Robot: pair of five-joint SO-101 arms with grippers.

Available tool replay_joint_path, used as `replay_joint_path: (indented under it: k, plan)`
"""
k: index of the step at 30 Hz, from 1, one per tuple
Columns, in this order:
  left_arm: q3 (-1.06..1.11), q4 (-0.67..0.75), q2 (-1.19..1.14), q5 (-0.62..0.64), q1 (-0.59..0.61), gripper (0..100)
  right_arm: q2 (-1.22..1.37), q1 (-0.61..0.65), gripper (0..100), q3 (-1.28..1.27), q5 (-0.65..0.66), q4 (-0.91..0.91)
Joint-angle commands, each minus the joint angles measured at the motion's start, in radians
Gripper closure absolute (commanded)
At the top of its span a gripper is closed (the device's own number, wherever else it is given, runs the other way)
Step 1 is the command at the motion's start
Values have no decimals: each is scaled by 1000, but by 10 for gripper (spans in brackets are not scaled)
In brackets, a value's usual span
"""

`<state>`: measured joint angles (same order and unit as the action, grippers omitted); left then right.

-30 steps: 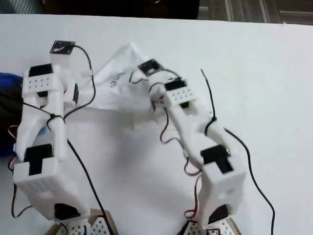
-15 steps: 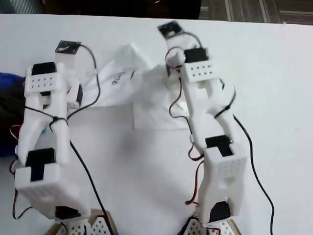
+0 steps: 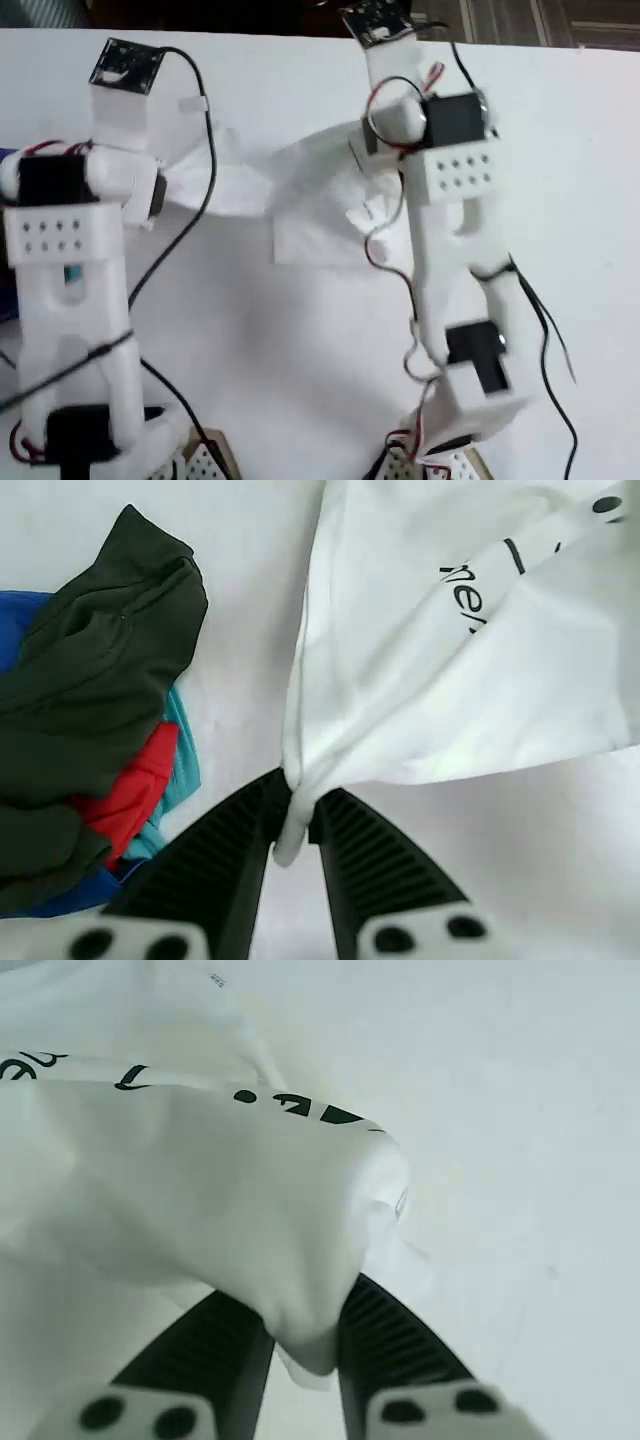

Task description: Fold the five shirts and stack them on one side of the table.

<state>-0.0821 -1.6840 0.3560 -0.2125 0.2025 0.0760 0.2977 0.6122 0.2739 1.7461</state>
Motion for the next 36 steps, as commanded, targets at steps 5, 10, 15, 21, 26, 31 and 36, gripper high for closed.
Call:
replay_joint_path:
  k: [5,10,15,21,26,31,36]
  plan:
    - [84,58,87,-3,52,976,-386,139,979,-488,176,-18]
    - [384,316,23,-3,137,976,-421,74,975,-882,206,-311]
    - [559,589,-49,-3,172,976,-334,-27,954,-1089,203,-800]
    - [631,709,-138,-3,167,976,-111,-82,670,-1022,199,-912]
    - [625,707,-215,-3,172,976,-88,-148,533,-890,199,-748]
    - [624,724,-258,-3,172,976,-90,-166,533,-783,199,-526]
    - [624,741,-269,-3,172,976,-90,-136,534,-681,206,-320]
